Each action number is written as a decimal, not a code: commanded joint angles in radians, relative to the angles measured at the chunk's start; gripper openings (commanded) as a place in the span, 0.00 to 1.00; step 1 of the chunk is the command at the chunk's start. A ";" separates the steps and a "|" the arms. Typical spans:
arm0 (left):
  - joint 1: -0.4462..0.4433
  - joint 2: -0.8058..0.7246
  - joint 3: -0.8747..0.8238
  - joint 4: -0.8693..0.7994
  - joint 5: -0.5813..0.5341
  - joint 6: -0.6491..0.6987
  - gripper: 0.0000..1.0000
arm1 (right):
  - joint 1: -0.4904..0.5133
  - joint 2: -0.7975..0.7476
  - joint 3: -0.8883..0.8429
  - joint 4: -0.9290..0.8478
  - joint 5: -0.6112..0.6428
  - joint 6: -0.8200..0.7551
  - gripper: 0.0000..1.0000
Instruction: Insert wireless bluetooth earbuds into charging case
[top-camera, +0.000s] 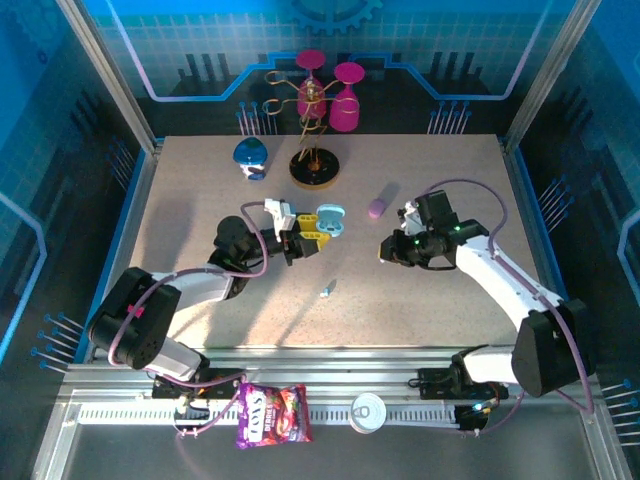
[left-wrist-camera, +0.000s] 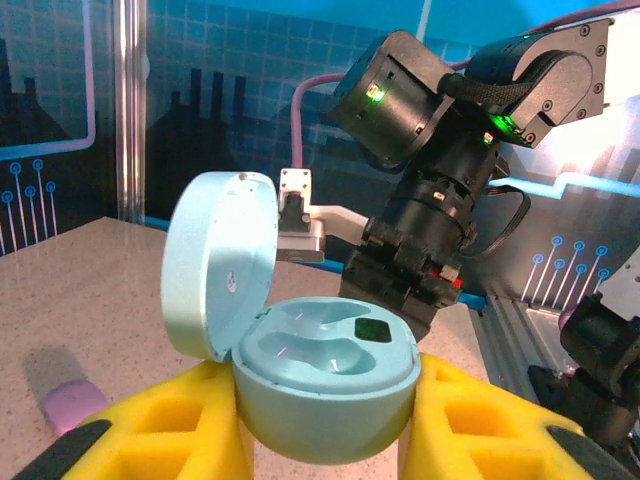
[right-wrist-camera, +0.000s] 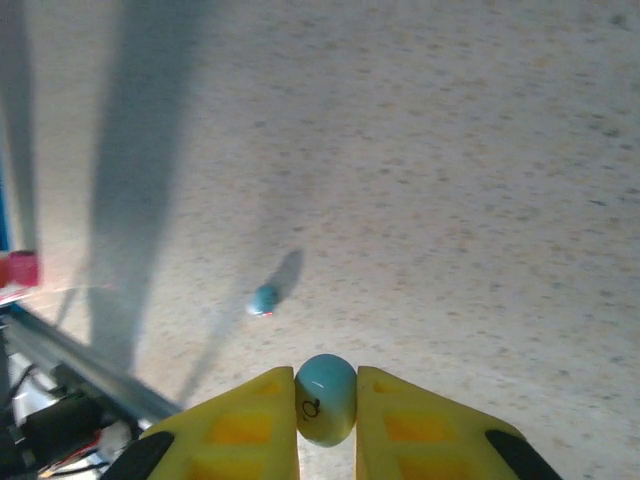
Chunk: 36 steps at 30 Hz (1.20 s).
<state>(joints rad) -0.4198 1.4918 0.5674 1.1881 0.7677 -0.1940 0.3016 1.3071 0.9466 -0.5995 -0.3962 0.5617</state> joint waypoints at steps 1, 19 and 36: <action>0.006 0.008 0.038 0.075 0.039 -0.033 0.30 | -0.016 -0.039 0.033 0.052 -0.184 0.027 0.15; 0.000 -0.004 0.042 0.045 0.102 -0.034 0.30 | 0.138 -0.110 0.241 -0.013 -0.275 -0.228 0.10; -0.005 -0.003 0.022 0.119 0.177 -0.039 0.29 | 0.213 -0.040 0.296 0.076 -0.193 -0.254 0.09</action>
<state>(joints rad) -0.4217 1.4929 0.5819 1.2453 0.9066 -0.2127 0.4969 1.2572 1.2171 -0.5526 -0.6022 0.3195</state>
